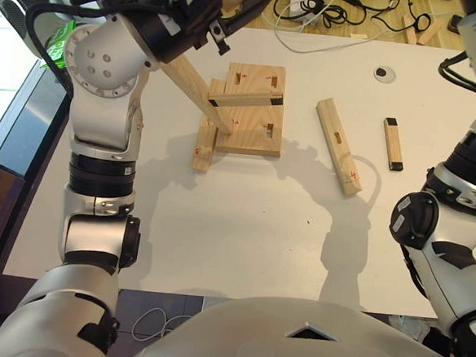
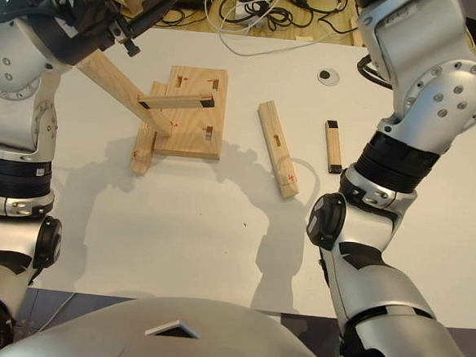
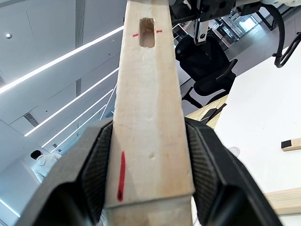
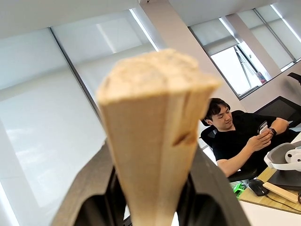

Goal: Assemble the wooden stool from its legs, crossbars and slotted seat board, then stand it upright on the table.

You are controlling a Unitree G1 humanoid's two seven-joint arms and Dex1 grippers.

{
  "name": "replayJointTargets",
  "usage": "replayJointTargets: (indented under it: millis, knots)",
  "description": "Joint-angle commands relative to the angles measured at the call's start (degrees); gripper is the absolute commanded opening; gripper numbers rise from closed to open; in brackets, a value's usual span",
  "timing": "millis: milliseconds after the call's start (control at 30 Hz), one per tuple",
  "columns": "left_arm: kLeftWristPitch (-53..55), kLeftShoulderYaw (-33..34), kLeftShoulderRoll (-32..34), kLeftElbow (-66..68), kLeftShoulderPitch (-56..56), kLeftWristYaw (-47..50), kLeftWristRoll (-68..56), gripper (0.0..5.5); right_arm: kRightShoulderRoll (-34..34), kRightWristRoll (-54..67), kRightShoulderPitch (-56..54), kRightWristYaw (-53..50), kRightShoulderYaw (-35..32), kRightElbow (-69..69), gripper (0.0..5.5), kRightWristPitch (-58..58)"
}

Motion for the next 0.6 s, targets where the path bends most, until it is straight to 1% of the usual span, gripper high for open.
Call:
replayJointTargets:
  millis: [33, 67, 200, 267, 333, 400, 433, 500, 533, 600]
  knots:
    - [-1.0, 0.2, -0.3, 1.0, -1.5, 2.4, 2.7, 2.53, 0.5, 0.3, 0.0, -0.6, 0.2, -0.7, 1.05, -1.8]
    - [-1.2, 0.7, -0.4, 1.4, -1.8, 3.4, 3.1, 2.75, 0.7, -0.1, 0.0, -0.9, -0.2, -0.5, 1.02, -2.8]
    - [-1.3, 3.8, 0.4, 2.3, -2.0, 8.0, 4.4, 3.31, 0.9, -2.2, -0.6, -3.0, -2.4, 1.4, 1.02, -8.5]
    - [-1.5, 5.1, 0.9, 1.9, -1.6, 9.7, 5.1, 3.5, 0.5, -3.5, -0.6, -3.8, -2.9, 2.3, 1.02, -10.7]
    - [-1.6, 9.2, 1.4, 3.3, -2.3, 15.7, 7.3, 3.82, -0.7, -6.7, 0.0, -4.1, -2.6, 3.6, 1.02, -12.4]
    - [1.7, 15.4, 2.4, 7.4, -4.1, 23.8, 8.3, 4.01, -2.4, -11.6, 1.9, -3.2, -0.4, 4.1, 1.02, -12.9]
    - [4.6, 18.2, 3.1, 10.5, -4.6, 26.8, 7.8, 4.26, -3.2, -14.3, 3.3, -2.5, 1.2, 4.0, 1.02, -12.8]
    - [11.0, 23.3, 3.7, 19.0, -3.4, 31.1, 5.5, 4.3, -4.8, -21.2, 7.1, -1.8, 5.2, 3.8, 1.02, -13.4]
    - [13.8, 24.5, 3.6, 22.3, -2.6, 31.6, 4.4, 4.3, -5.3, -23.9, 8.6, -1.6, 6.6, 4.0, 1.02, -13.8]
    - [16.9, 23.6, 2.3, 27.2, 0.0, 30.9, 4.2, 4.3, -6.1, -27.9, 11.1, -0.6, 9.0, 3.5, 1.01, -13.7]
